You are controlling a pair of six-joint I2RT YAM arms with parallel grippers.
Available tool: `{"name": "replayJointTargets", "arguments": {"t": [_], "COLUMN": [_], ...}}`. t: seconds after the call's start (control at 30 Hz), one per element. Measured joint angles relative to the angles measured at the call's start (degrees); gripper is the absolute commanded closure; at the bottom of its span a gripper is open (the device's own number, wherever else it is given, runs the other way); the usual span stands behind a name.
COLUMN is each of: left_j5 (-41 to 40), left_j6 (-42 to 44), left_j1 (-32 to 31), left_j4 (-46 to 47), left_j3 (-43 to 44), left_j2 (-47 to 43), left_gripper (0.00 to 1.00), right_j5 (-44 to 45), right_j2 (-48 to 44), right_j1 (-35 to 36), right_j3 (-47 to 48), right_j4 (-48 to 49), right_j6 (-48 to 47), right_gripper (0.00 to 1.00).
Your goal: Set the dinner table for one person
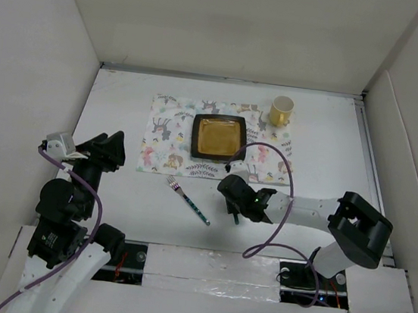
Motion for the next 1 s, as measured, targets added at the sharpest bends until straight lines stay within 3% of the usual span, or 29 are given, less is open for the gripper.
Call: {"name": "replayJointTargets", "arguments": {"t": [0.03, 0.13, 0.3, 0.53, 0.63, 0.8, 1.0], "left_j5": [0.0, -0.1, -0.3, -1.6, -1.9, -2.3, -2.4], "left_j6": [0.0, 0.0, 0.0, 0.0, -0.2, -0.3, -0.4], "left_j1": [0.0, 0.0, 0.0, 0.0, 0.1, 0.1, 0.1], "left_j4": [0.0, 0.0, 0.0, -0.2, -0.2, -0.2, -0.2], "left_j3": [0.0, 0.0, 0.0, 0.0, 0.0, 0.0, 0.0], "left_j2": [0.0, 0.0, 0.0, -0.2, -0.6, -0.9, -0.9], "left_gripper": [0.52, 0.52, 0.51, 0.51, 0.51, 0.51, 0.5], "right_j5": [0.0, 0.1, 0.2, -3.1, -2.4, 1.9, 1.8], "right_j2": [0.0, 0.0, -1.4, -11.2, -15.6, -20.1, -21.0], "right_j1": [0.0, 0.3, 3.7, 17.5, 18.0, 11.8, -9.7], "right_j3": [0.0, 0.0, -1.0, -2.6, -0.5, 6.6, 9.4], "right_j4": [0.0, -0.1, -1.5, -10.0, -12.6, -13.3, -4.3], "right_j6": [0.2, 1.0, 3.7, 6.8, 6.3, 1.6, -7.8], "right_gripper": [0.83, 1.0, 1.0, 1.0, 1.0, 1.0, 1.0]}}
